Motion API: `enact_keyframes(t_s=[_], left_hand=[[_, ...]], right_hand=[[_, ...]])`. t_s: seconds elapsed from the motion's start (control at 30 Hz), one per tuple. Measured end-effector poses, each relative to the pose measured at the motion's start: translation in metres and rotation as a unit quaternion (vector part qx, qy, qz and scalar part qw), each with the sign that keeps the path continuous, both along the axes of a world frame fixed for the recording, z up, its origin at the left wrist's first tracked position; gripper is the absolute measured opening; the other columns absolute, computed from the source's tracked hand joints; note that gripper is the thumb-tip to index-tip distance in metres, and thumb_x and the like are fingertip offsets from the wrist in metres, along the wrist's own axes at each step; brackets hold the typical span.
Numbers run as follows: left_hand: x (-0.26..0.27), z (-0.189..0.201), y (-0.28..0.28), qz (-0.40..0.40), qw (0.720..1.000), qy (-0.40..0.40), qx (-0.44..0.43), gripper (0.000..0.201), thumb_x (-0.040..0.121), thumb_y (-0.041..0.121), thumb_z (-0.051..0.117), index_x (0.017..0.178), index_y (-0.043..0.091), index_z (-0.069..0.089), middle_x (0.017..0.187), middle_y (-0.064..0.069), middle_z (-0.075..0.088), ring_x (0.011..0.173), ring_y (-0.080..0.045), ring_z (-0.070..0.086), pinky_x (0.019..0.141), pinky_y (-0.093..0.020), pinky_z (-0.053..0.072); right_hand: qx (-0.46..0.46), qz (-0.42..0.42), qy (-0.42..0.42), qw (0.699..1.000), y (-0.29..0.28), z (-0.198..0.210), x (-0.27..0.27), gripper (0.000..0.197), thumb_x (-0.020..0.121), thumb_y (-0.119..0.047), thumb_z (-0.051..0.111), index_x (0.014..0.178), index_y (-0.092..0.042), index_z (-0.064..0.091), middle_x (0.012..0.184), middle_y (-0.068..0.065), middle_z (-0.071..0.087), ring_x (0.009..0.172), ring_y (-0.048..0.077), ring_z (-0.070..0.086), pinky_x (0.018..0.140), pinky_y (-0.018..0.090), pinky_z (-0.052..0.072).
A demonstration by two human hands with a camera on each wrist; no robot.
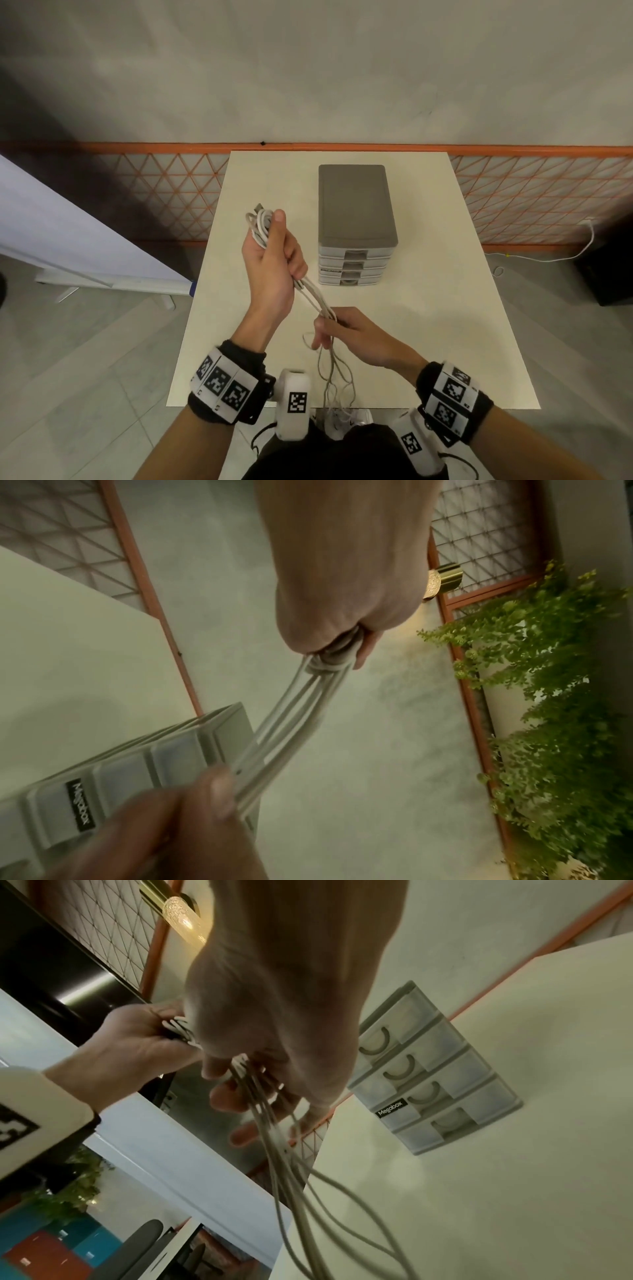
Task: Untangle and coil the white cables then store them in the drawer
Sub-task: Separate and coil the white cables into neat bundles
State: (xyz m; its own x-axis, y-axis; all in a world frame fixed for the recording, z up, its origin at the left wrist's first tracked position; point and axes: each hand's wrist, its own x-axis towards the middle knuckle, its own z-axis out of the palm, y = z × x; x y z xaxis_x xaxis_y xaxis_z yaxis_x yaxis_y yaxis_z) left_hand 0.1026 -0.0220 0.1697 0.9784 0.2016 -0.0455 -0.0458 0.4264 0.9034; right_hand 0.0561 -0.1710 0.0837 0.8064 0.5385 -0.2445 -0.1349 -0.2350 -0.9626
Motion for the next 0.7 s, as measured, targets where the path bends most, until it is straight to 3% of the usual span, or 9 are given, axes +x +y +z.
enact_keyframes(t_s=[0.1, 0.2, 0.37, 0.43, 0.57, 0.63, 0.7], left_hand=[[0.001, 0.003, 0.010, 0.002, 1.000, 0.000, 0.021, 0.029, 0.105, 0.022, 0.047, 0.076, 0.018, 0.042, 0.053, 0.005, 0.033, 0.038, -0.007, 0.025, 0.036, -0.019, 0.021], [-0.001, -0.002, 0.021, -0.008, 0.998, 0.000, 0.067, 0.031, 0.105, 0.022, 0.048, 0.075, 0.015, 0.040, 0.052, 0.003, 0.032, 0.038, -0.009, 0.024, 0.036, -0.018, 0.020], [-0.004, -0.002, 0.031, -0.010, 0.990, -0.030, 0.134, 0.034, 0.104, 0.017, 0.048, 0.073, 0.014, 0.034, 0.049, 0.006, 0.031, 0.036, -0.009, 0.022, 0.037, -0.016, 0.022], [-0.005, -0.003, 0.032, -0.023, 0.978, -0.055, 0.198, 0.031, 0.103, 0.018, 0.051, 0.075, 0.014, 0.037, 0.049, 0.007, 0.033, 0.037, -0.011, 0.025, 0.036, -0.019, 0.024], [-0.012, -0.011, 0.035, -0.085, 0.887, -0.125, 0.437, 0.025, 0.099, 0.032, 0.058, 0.079, 0.026, 0.044, 0.054, 0.006, 0.045, 0.042, -0.009, 0.038, 0.040, -0.029, 0.036], [-0.019, -0.013, 0.033, -0.146, 0.851, -0.139, 0.485, 0.026, 0.092, 0.040, 0.065, 0.082, 0.025, 0.045, 0.058, 0.009, 0.052, 0.047, -0.011, 0.048, 0.044, -0.019, 0.037], [-0.026, -0.015, 0.030, -0.219, 0.829, -0.126, 0.499, 0.046, 0.074, 0.053, 0.079, 0.089, 0.020, 0.049, 0.067, 0.009, 0.062, 0.054, -0.009, 0.058, 0.048, -0.021, 0.044]], right_hand=[[0.027, 0.003, 0.041, 0.999, -0.003, 0.001, -0.002, 0.037, 0.105, -0.032, 0.043, 0.084, -0.006, 0.060, 0.065, 0.006, 0.050, 0.063, 0.015, 0.052, 0.070, 0.031, 0.046], [-0.014, 0.021, 0.045, 0.999, -0.017, 0.018, 0.001, 0.035, 0.105, -0.032, 0.042, 0.084, -0.008, 0.058, 0.062, -0.007, 0.042, 0.058, 0.010, 0.040, 0.060, 0.026, 0.038], [-0.136, 0.090, -0.043, 0.986, -0.025, 0.045, 0.007, 0.043, 0.106, -0.039, 0.037, 0.077, -0.010, 0.053, 0.067, 0.003, 0.043, 0.062, 0.018, 0.039, 0.062, 0.032, 0.037], [-0.174, 0.094, -0.048, 0.979, -0.022, 0.053, 0.008, 0.045, 0.105, -0.039, 0.036, 0.072, -0.012, 0.049, 0.067, 0.002, 0.042, 0.062, 0.018, 0.037, 0.062, 0.034, 0.035], [-0.196, 0.085, -0.023, 0.977, -0.024, 0.079, 0.013, 0.041, 0.103, -0.025, 0.032, 0.068, -0.010, 0.050, 0.060, -0.010, 0.037, 0.059, 0.012, 0.033, 0.061, 0.033, 0.032], [-0.204, 0.074, -0.016, 0.976, -0.026, 0.089, 0.018, 0.041, 0.102, -0.020, 0.033, 0.069, -0.014, 0.056, 0.064, -0.005, 0.039, 0.059, 0.012, 0.036, 0.058, 0.031, 0.034], [-0.200, 0.056, 0.021, 0.978, -0.027, 0.095, 0.024, 0.041, 0.101, -0.018, 0.035, 0.069, -0.018, 0.060, 0.065, -0.004, 0.041, 0.058, 0.015, 0.034, 0.053, 0.029, 0.031]])
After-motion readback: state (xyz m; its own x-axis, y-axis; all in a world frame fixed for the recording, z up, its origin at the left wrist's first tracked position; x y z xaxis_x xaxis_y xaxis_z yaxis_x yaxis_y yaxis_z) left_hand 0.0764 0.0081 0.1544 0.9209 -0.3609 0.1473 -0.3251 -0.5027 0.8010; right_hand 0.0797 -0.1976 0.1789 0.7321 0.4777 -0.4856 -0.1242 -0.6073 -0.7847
